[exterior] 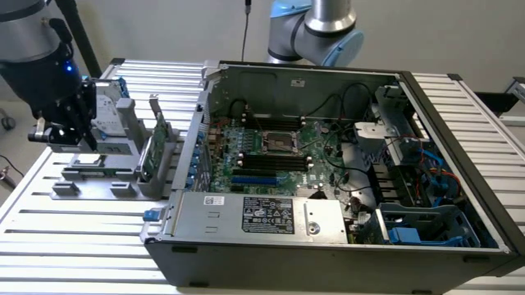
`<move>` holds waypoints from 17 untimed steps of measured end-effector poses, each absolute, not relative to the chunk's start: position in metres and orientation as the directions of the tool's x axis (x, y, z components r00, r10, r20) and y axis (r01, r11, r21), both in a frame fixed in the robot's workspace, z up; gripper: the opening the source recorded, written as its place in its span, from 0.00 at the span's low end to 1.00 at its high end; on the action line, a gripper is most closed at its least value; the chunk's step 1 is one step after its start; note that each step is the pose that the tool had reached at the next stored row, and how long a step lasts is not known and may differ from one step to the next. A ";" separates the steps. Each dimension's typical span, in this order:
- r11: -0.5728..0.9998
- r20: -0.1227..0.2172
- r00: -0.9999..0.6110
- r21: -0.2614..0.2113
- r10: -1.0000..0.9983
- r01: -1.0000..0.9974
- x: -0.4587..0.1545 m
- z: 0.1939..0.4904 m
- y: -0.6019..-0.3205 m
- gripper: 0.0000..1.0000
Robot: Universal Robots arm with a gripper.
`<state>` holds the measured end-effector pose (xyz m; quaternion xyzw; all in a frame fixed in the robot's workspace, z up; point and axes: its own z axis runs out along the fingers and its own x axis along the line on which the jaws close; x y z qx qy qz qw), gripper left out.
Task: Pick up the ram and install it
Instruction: 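Pick up the ram and move it above insertion slot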
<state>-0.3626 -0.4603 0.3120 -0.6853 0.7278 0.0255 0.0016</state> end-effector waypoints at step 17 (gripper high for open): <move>0.054 -0.047 -0.056 0.035 -0.997 -0.998 -0.299 0.378 -0.460 0.14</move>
